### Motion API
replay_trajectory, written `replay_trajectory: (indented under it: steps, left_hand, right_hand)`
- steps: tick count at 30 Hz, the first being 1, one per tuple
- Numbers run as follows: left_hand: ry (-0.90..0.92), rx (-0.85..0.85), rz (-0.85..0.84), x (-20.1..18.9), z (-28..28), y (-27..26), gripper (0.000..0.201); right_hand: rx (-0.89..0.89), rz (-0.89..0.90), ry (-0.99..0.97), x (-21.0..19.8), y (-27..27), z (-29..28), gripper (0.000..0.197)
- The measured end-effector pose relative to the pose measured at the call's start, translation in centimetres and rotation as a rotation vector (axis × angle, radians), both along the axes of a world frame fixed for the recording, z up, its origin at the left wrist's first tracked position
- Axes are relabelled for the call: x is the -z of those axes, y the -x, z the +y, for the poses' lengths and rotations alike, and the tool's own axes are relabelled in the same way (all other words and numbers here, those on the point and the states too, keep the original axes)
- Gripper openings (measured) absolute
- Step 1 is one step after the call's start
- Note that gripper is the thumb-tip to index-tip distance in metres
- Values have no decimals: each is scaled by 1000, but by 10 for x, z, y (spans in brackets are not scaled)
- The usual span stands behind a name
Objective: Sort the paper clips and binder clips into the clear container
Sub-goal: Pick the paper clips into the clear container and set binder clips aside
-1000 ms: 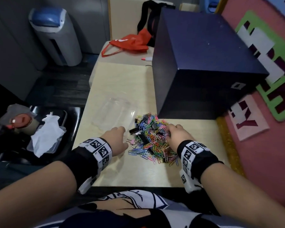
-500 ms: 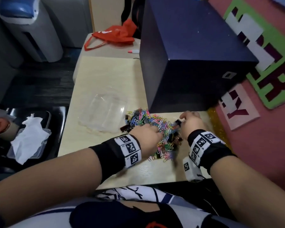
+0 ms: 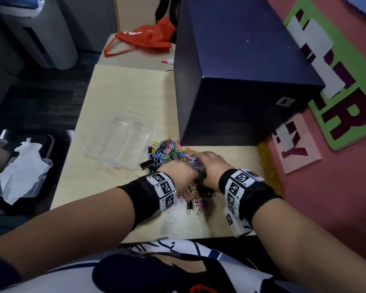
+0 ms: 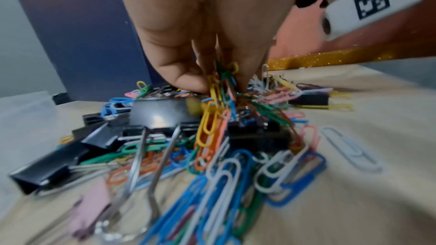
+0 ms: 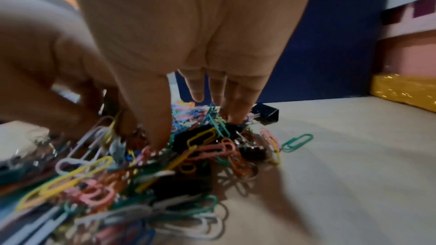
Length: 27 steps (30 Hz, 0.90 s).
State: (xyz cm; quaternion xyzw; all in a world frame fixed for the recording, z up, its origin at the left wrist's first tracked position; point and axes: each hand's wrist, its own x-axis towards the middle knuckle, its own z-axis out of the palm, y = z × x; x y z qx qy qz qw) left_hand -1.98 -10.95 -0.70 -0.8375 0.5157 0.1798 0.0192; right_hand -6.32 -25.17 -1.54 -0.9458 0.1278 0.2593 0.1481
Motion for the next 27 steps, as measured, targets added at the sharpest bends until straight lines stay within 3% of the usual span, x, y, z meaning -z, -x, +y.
replay_trajectory:
  steps: [3, 11, 16, 21, 27]
  left_hand:
    - [49, -6, 14, -2, 4, -6, 24]
    - [185, -116, 105, -7, 20, -22, 20]
    - [348, -273, 130, -13, 32, -34, 24]
    - [509, -499, 164, -30, 56, -55, 14]
    - [509, -753, 108, -29, 95, -97, 10]
  right_hand:
    - [-100, 89, 78, 1, -2, 7, 97]
    - [50, -35, 109, 5, -8, 20, 39]
    - [129, 24, 129, -11, -17, 26, 46]
    - [85, 169, 263, -35, -32, 35, 28]
    - [112, 223, 309, -57, -49, 49, 27]
